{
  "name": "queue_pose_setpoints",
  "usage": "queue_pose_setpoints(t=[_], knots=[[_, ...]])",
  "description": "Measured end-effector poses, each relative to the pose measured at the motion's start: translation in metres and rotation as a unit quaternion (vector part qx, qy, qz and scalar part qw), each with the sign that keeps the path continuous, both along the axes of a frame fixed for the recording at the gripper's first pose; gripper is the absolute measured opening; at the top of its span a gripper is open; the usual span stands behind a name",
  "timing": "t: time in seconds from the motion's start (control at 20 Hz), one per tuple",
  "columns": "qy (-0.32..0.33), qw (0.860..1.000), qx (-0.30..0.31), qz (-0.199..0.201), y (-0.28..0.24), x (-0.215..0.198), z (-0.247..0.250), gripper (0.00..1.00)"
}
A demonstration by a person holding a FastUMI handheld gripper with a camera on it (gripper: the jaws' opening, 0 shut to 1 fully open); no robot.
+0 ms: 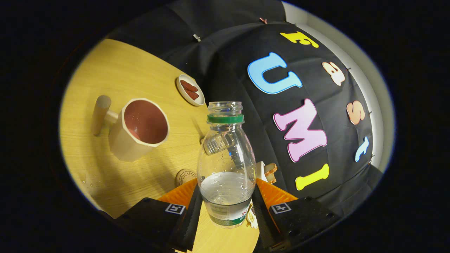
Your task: Take the bottle from table, then pour the juice into the cup, finally place the bottle on the coaster
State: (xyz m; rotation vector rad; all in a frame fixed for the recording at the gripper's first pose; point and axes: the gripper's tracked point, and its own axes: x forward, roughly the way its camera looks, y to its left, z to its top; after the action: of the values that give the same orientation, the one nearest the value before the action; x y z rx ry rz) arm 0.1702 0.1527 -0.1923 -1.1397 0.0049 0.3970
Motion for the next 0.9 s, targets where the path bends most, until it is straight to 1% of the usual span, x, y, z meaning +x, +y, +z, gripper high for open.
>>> queue_pose_setpoints(t=[0.2,0.35,0.55,0.9], knots=[[0.001,1.0,-0.03,0.002,0.003,0.004,-0.012,0.73],[-0.012,0.998,-0.061,0.015,0.007,0.005,-0.015,0.73],[-0.023,0.994,-0.102,0.032,0.011,0.007,-0.02,0.73],[-0.034,0.985,-0.16,0.05,0.014,0.017,-0.026,0.73]])
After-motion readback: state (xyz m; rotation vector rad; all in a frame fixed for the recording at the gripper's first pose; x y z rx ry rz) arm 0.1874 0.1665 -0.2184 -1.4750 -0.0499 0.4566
